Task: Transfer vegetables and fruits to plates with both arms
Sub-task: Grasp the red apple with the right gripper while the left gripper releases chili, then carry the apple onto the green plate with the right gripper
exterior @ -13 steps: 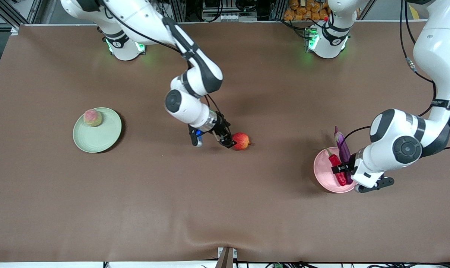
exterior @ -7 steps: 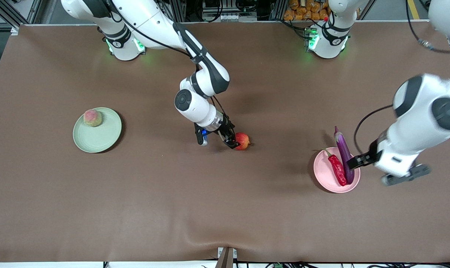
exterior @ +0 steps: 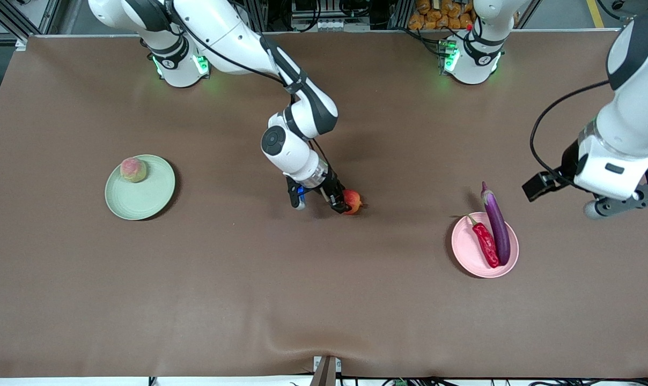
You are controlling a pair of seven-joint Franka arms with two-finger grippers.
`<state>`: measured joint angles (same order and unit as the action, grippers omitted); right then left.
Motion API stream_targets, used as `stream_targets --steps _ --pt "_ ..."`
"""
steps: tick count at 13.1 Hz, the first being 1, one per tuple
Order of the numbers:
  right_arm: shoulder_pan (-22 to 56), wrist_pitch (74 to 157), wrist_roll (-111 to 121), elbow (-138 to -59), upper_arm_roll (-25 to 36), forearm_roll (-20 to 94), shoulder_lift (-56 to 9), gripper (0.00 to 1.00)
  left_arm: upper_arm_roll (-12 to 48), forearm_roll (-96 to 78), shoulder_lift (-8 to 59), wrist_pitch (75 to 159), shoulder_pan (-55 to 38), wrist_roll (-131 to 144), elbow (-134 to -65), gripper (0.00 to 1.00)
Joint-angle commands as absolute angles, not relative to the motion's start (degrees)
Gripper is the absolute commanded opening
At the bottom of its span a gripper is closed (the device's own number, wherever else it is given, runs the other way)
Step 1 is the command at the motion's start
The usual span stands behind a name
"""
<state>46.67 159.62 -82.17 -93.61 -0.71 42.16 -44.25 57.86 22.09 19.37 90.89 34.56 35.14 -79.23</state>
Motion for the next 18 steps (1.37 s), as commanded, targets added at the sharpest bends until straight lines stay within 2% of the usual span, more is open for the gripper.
stream_targets --steps 1,2,5,7,9,11,13,15,18 --pt "47.02 157.69 -82.53 -92.29 1.66 40.26 -44.30 0.00 52.69 16.46 13.74 89.65 33.24 26.32 -78.84 1.00" --pt "46.41 153.15 -82.44 -92.29 2.02 39.82 -42.90 0.00 46.03 13.39 11.88 89.65 28.70 23.41 -78.84 1.00" --pt "44.39 131.56 -80.52 -91.84 8.33 38.06 -35.45 0.00 21.17 3.19 6.69 89.56 12.27 15.67 -79.71 1.00" --pt "40.81 114.96 -71.33 -91.93 11.32 38.06 -30.52 0.00 8.33 1.85 3.71 89.30 1.81 13.71 -83.91 1.00" --pt "35.71 102.36 -61.40 -92.72 12.04 36.49 -26.65 0.00 0.30 1.85 0.46 89.47 -6.38 13.19 -88.39 1.00" --pt "33.23 95.39 -50.68 -95.52 12.92 27.91 -22.61 0.00 -1.14 0.71 -2.97 89.65 -7.73 12.92 -92.62 1.00" --pt "29.03 93.43 -37.42 -102.27 12.92 20.60 -17.95 0.00 -1.14 0.70 -5.18 89.65 -7.65 12.40 -95.17 1.00" --pt "22.97 95.17 -25.01 -110.44 13.18 14.36 -14.51 0.00 -1.14 0.70 -7.46 89.91 -7.47 12.39 -97.55 1.00" --pt "12.33 101.58 -13.49 -117.05 13.18 12.57 -14.76 0.00 -0.79 0.70 -8.44 89.91 -7.12 12.39 -98.17 1.00"
